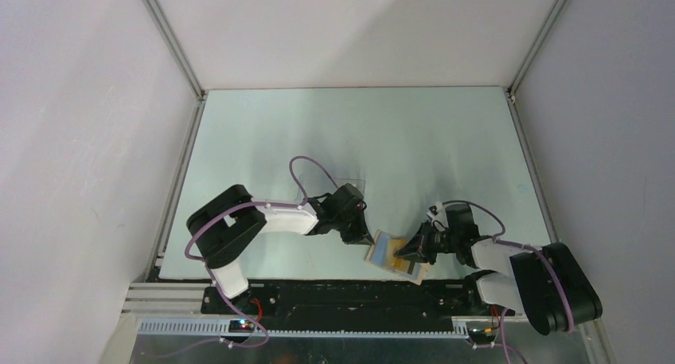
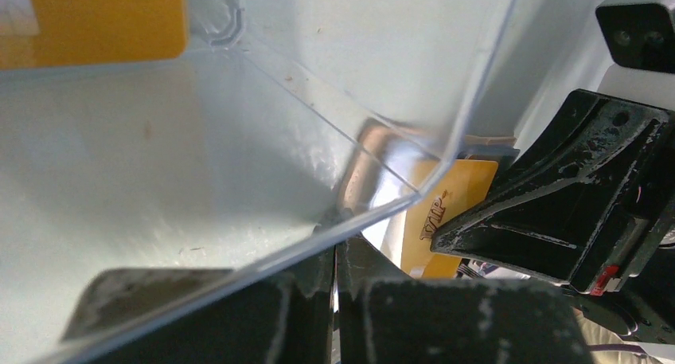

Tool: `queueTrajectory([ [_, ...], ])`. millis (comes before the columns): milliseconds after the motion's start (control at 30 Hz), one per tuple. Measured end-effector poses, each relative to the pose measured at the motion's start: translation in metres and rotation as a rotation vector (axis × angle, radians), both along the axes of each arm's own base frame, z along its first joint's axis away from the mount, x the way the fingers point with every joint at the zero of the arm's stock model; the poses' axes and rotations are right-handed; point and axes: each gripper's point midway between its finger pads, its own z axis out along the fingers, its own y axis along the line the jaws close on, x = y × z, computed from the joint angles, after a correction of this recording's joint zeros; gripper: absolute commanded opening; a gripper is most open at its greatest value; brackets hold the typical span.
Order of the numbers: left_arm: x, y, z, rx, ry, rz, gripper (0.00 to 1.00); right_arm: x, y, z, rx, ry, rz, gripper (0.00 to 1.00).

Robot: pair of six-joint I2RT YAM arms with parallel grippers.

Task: Put the credit cards into the card holder
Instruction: Insert the credit card into the card holder.

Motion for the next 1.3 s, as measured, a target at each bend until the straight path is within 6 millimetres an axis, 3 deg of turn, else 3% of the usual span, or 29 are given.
queueTrajectory([
  [333,0.003,0.009,0.001,0.028,-0.030,0.028,0.00,0.023,0.010,0.011,0.006,-0.059,0.152,0.00],
  [500,-0.001,0.032,0.002,0.077,-0.066,0.067,0.12,0.031,0.020,0.004,0.021,-0.038,0.240,0.00],
  [700,0.001,0.048,0.020,0.085,-0.128,0.110,0.20,0.022,0.015,-0.001,-0.010,-0.031,0.288,0.00],
  [867,0.008,0.042,0.042,0.040,-0.173,0.114,0.21,0.020,0.009,0.003,-0.074,-0.051,0.303,0.00],
  [1033,0.012,0.011,0.054,-0.010,-0.182,0.049,0.17,0.018,0.005,0.005,-0.118,-0.057,0.308,0.00],
  [1133,0.009,-0.003,0.047,-0.009,-0.169,0.014,0.13,0.014,0.003,0.006,-0.132,-0.048,0.308,0.00],
  [1300,0.001,0.001,0.018,0.058,-0.127,-0.012,0.06,0.011,0.002,0.005,-0.137,-0.030,0.311,0.00],
])
